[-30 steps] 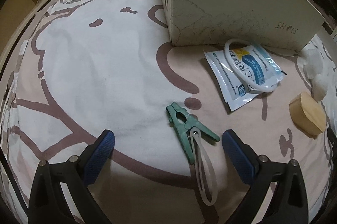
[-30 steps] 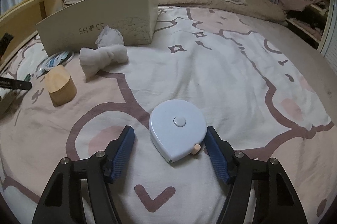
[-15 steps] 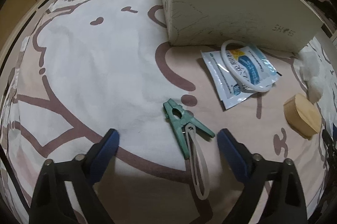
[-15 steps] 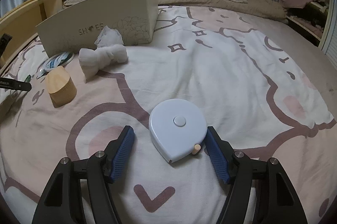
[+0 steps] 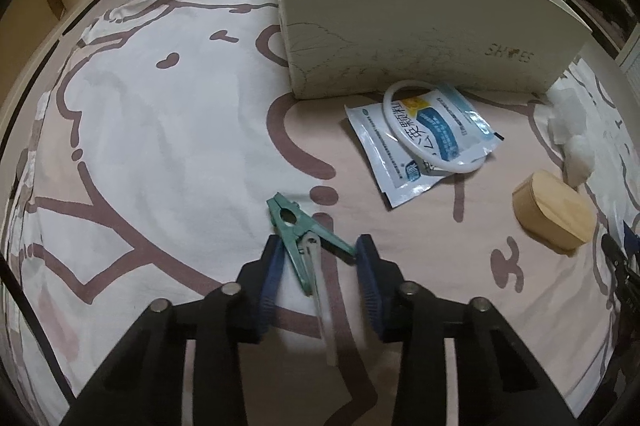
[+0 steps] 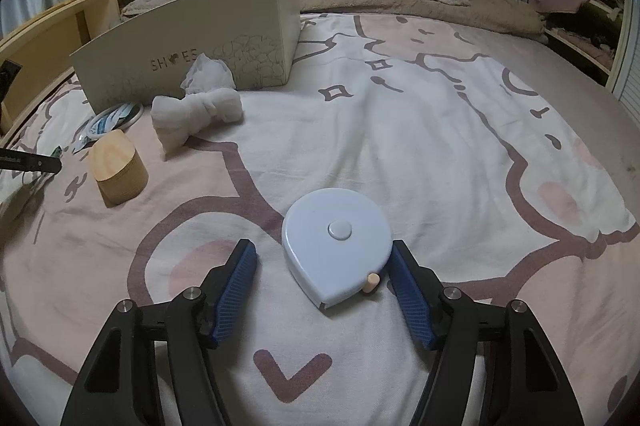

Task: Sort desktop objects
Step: 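Close the left gripper on the clothespin while the right gripper grasps the tape measure, then lift the clothespin with the left gripper while the right gripper lifts the tape measure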

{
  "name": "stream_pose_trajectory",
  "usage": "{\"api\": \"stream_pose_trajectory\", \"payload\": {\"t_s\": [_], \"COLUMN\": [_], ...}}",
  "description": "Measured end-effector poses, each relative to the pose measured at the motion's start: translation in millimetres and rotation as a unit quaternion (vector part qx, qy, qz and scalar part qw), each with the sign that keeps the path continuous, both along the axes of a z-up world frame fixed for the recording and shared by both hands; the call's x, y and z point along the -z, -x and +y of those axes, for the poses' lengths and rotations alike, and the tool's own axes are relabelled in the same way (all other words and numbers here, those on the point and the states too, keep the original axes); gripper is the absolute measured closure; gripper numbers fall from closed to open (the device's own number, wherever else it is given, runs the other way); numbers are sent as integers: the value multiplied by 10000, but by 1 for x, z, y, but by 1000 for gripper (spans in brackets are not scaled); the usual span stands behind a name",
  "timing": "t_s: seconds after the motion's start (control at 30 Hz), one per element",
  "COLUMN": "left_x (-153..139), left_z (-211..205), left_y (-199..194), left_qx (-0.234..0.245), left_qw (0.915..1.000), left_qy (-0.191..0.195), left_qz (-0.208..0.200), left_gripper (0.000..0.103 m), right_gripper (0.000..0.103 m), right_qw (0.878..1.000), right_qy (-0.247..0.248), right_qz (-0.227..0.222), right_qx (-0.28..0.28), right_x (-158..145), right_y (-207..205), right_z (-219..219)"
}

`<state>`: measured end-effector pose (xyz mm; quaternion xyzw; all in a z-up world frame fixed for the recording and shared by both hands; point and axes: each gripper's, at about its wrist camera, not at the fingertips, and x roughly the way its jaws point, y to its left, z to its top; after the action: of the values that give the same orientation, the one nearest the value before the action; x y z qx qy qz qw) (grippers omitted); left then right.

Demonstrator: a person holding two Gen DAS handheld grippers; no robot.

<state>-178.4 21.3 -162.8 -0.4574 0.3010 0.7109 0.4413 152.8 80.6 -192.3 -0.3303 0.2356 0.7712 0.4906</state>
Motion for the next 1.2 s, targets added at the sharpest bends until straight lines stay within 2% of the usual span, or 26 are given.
{"api": "stream_pose_trajectory", "payload": {"t_s": [0.2, 0.57, 0.87, 1.2], "left_x": [-5, -23, -13, -13], "left_z": [-4, -12, -19, -20], "left_y": [-5, -9, -8, -30], "left_qx": [81, 166, 188, 628], "left_qw": [10000, 9995, 9998, 9971], "left_qy": [17, -245, 67, 121], "left_qz": [18, 57, -80, -401], "left_gripper": [68, 68, 68, 68], "right_gripper": [50, 50, 50, 50], "right_qw": [9993, 9995, 9995, 9995], "right_qy": [107, 74, 76, 82], "right_qz": [338, 279, 272, 284], "right_qx": [124, 127, 124, 124], "right_x": [-2, -3, -2, -2], "right_y": [-13, -11, -11, -11], "right_z": [3, 2, 2, 1]}}
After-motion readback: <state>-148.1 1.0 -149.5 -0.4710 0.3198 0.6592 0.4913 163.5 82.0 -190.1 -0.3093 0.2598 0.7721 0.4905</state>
